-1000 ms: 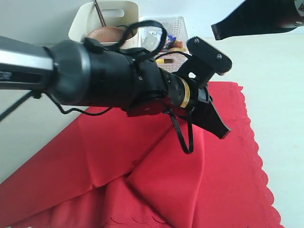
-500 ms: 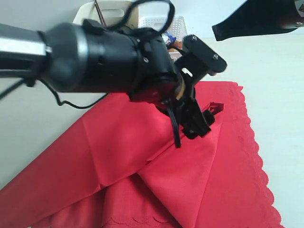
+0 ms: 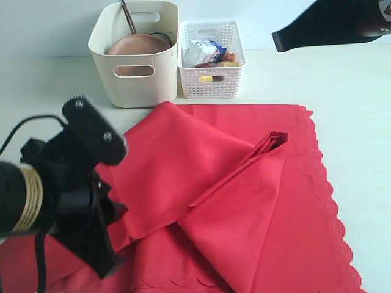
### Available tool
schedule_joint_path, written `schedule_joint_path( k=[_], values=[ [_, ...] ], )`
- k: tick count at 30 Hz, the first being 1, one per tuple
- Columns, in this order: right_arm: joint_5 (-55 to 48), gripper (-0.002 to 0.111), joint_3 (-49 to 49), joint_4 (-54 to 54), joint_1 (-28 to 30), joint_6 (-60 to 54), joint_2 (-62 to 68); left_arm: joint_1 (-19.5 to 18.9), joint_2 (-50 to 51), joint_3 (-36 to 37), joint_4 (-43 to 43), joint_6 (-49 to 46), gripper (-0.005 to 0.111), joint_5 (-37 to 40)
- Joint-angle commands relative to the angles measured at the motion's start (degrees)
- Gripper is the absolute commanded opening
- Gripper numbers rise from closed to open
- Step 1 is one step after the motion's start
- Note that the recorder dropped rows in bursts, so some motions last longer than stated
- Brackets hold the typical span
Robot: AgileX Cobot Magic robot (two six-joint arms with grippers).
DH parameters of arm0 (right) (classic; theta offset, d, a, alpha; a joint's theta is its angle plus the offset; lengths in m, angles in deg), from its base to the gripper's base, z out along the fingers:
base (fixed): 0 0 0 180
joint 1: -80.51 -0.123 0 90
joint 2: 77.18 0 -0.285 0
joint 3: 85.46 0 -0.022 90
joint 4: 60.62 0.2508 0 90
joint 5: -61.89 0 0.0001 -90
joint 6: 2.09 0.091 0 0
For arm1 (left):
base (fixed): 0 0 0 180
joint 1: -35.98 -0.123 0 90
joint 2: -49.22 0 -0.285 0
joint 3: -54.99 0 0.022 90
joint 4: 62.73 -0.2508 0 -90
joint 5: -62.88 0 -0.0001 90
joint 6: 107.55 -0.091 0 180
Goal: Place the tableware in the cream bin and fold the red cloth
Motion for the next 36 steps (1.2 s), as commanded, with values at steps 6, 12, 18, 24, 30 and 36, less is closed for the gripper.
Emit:
schedule_joint_path(
  k=[6, 12, 18, 24, 30, 36],
  values=[
    [2.6, 0.000, 0.3, 1.7, 0.0, 0.2, -0.4, -0.2, 4.6, 10.4, -0.4, 2.7, 0.098, -16.4],
    [2.6, 0.000, 0.3, 2.0, 0.0, 0.2, -0.4, -1.9, 10.4, 10.4, -5.6, 2.7, 0.105, -17.6],
    [2.6, 0.000, 0.3, 2.0, 0.0, 0.2, -0.4, -7.5, 11.1, 10.4, -6.5, 2.6, 0.105, -14.3],
    [2.6, 0.000, 0.3, 1.9, 0.0, 0.2, 0.1, -8.9, 11.1, 10.4, -8.8, 2.6, 0.105, -17.3],
    [3.3, 0.000, 0.3, 1.9, 0.0, 0.2, 2.0, -8.9, 11.1, 10.4, -10.3, 2.6, 0.101, -17.5],
    [3.9, 0.000, 0.3, 1.9, 0.0, 0.2, 2.6, -8.9, 11.1, 10.4, -11.9, 2.6, 0.101, -19.1]
  ],
)
